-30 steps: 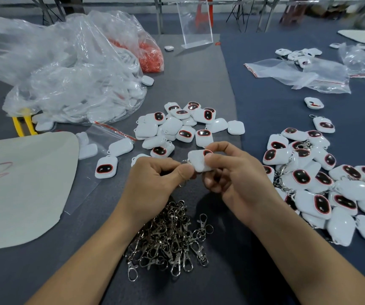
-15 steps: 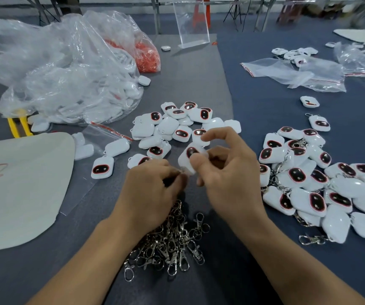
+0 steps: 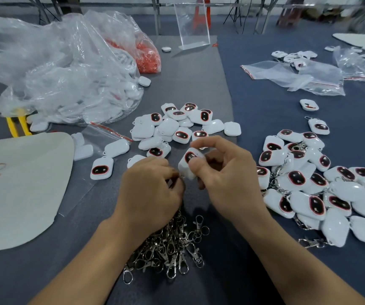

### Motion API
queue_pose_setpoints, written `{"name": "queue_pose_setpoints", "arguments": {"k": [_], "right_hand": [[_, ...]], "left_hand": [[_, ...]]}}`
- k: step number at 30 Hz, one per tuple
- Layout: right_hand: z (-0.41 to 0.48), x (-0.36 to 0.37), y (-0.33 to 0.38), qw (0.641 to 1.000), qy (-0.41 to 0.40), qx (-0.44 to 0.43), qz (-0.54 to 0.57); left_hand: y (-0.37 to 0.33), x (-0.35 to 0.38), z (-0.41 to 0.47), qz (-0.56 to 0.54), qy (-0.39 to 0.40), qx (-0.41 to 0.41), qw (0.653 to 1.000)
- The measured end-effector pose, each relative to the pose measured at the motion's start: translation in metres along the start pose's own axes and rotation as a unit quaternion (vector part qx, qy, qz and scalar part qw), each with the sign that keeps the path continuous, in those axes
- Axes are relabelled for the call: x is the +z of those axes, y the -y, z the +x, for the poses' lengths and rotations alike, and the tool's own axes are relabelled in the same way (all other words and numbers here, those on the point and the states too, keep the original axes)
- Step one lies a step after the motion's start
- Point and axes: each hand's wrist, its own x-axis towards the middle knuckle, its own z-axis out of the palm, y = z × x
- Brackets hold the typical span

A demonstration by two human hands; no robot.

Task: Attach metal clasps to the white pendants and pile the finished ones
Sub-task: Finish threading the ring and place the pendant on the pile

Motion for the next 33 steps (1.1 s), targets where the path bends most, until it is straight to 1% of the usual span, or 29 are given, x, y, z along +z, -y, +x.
{"name": "queue_pose_setpoints", "arguments": {"k": [2,5,7,9,11,13,14,15,16,19,20,21,22,23,25,27,28,30,31,33], "right_hand": [[0.003,-0.005,0.0,0.999,-0.024,-0.012,-0.038],[0.018,-0.028,-0.001,0.991,-0.111,0.007,-0.069],[0.025,-0.046,-0.001,0.98,-0.139,0.01,-0.144],[0.028,-0.059,-0.003,0.958,-0.121,0.026,-0.26],[0.029,-0.065,-0.004,0.924,-0.091,0.052,-0.367],[0.03,-0.067,-0.005,0.889,-0.056,0.059,-0.451],[0.029,-0.067,-0.005,0.871,-0.037,0.051,-0.487],[0.028,-0.066,-0.005,0.86,-0.029,0.037,-0.507],[0.026,-0.064,-0.005,0.861,-0.034,0.021,-0.507],[0.018,-0.046,-0.002,0.889,-0.073,-0.082,-0.444],[0.014,-0.037,-0.001,0.898,-0.065,-0.112,-0.421],[0.009,-0.027,-0.001,0.909,-0.04,-0.131,-0.394],[0.004,-0.019,-0.001,0.924,-0.007,-0.131,-0.358],[-0.001,-0.011,0.0,0.942,0.026,-0.113,-0.315],[-0.007,0.002,-0.001,0.972,0.084,-0.044,-0.216],[-0.008,0.012,-0.002,0.989,0.116,0.034,-0.086],[-0.007,0.016,-0.001,0.99,0.118,0.077,0.006],[-0.006,0.019,-0.001,0.964,0.116,0.151,0.188],[-0.005,0.019,-0.002,0.953,0.113,0.165,0.229],[-0.004,0.016,-0.003,0.955,0.104,0.167,0.223]], "left_hand": [[0.005,-0.002,0.001,-0.002,-0.005,0.001,1.0],[0.015,-0.007,0.006,-0.013,-0.049,-0.042,0.998],[0.023,-0.011,0.009,0.017,-0.076,-0.074,0.994],[0.029,-0.012,0.012,0.064,-0.072,-0.107,0.99],[0.031,-0.012,0.012,0.088,-0.047,-0.126,0.987],[0.029,-0.012,0.01,0.093,-0.029,-0.127,0.987],[0.028,-0.011,0.009,0.093,-0.032,-0.13,0.987],[0.027,-0.011,0.009,0.091,-0.038,-0.139,0.985],[0.027,-0.011,0.009,0.085,-0.044,-0.153,0.984],[0.031,-0.014,0.009,0.055,-0.057,-0.19,0.979],[0.032,-0.015,0.01,0.041,-0.064,-0.195,0.978],[0.033,-0.016,0.01,0.025,-0.075,-0.198,0.977],[0.033,-0.016,0.011,0.003,-0.095,-0.2,0.975],[0.033,-0.016,0.011,-0.031,-0.118,-0.203,0.972],[0.025,-0.015,0.011,-0.108,-0.146,-0.194,0.964],[0.014,-0.012,0.008,-0.146,-0.135,-0.136,0.971],[0.01,-0.01,0.005,-0.158,-0.12,-0.099,0.975],[0.003,-0.007,0.0,-0.192,-0.074,-0.056,0.977],[0.001,-0.006,-0.002,-0.224,-0.047,-0.054,0.972],[-0.004,-0.008,-0.001,-0.324,0.0,-0.077,0.943]]}}
